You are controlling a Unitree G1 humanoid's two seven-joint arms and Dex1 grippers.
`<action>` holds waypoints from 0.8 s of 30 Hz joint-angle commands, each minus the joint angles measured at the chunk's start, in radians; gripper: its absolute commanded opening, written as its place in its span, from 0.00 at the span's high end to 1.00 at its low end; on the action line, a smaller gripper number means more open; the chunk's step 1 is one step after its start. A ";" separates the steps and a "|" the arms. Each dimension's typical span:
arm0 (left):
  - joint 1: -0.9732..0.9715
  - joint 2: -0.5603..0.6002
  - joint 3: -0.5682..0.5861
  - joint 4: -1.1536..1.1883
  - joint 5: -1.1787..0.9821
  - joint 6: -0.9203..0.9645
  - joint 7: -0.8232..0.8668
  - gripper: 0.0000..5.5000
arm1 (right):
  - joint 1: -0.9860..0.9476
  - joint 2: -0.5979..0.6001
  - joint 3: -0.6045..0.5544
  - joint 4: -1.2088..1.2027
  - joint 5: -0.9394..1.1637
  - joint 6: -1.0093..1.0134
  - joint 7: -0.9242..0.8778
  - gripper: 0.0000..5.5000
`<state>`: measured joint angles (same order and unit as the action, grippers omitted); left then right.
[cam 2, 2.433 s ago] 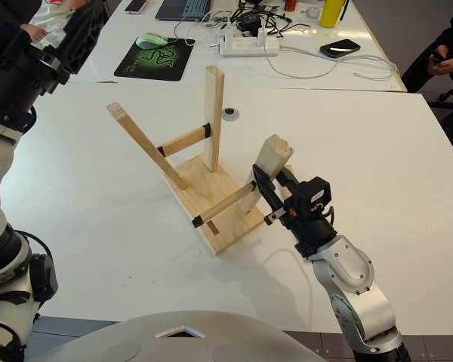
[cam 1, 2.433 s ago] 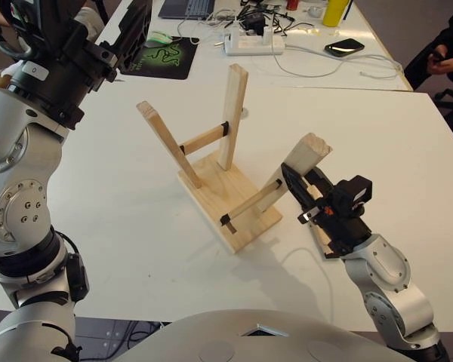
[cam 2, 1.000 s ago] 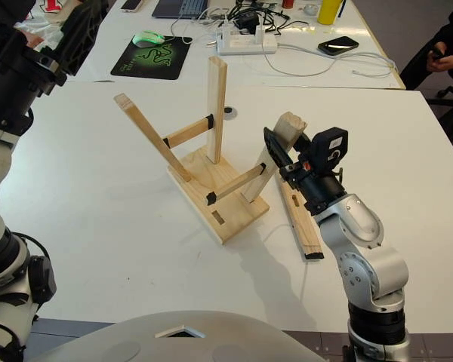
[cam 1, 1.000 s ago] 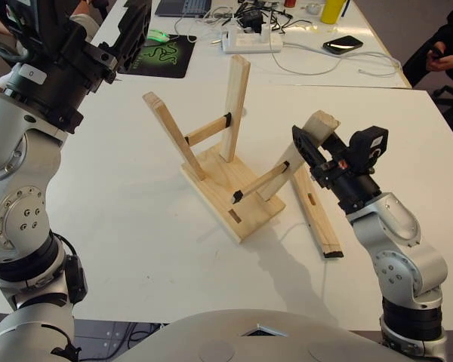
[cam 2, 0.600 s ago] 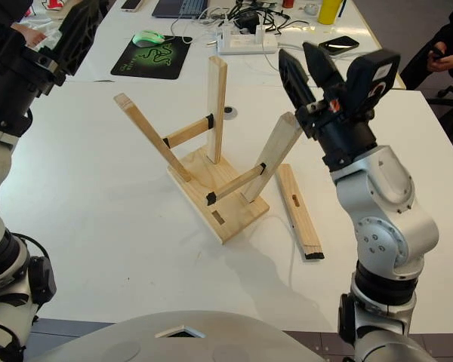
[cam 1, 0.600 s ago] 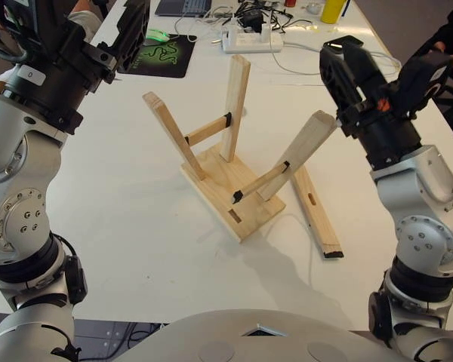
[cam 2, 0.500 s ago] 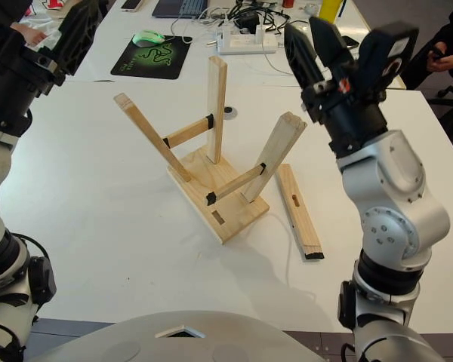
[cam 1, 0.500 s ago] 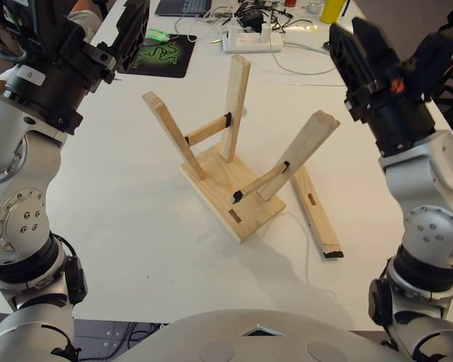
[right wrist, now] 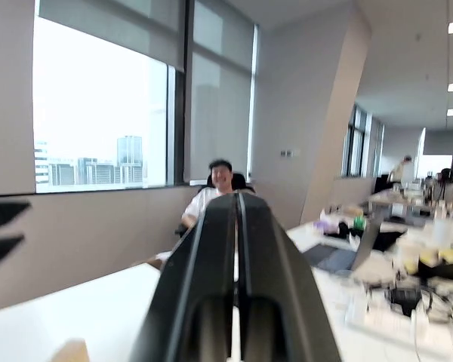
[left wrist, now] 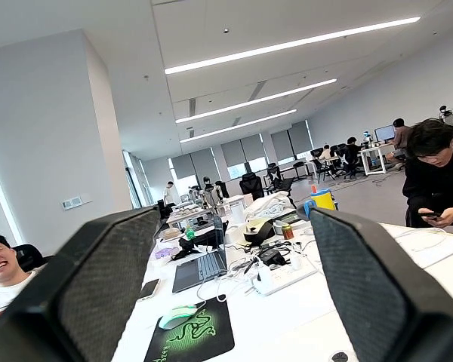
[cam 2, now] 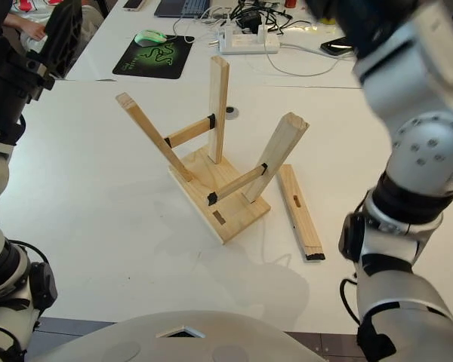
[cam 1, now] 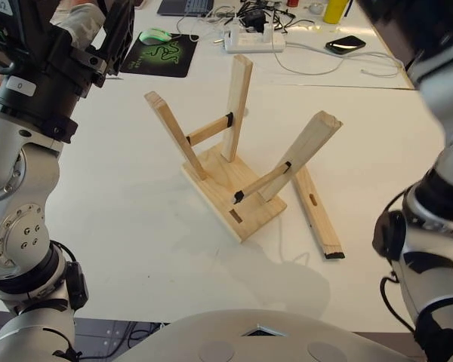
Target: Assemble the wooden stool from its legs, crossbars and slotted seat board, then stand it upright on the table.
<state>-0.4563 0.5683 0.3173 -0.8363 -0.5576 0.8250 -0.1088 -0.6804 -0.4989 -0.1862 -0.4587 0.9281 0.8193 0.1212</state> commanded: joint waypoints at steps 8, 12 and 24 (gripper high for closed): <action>-0.003 0.001 -0.004 0.005 -0.002 0.011 0.006 0.33 | 0.335 0.014 0.132 -0.057 -0.130 0.000 0.058 0.99; -0.004 0.001 -0.005 0.006 -0.001 0.010 0.006 0.33 | 0.223 0.057 0.069 -0.033 -0.087 0.011 0.009 0.99; 0.000 -0.004 -0.002 -0.001 0.002 0.006 0.011 0.33 | -0.185 0.038 -0.068 0.100 -0.078 -0.011 -0.032 0.99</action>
<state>-0.4565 0.5623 0.3161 -0.8341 -0.5575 0.8318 -0.0984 -0.8099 -0.4511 -0.2324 -0.3713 0.8478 0.8100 0.0973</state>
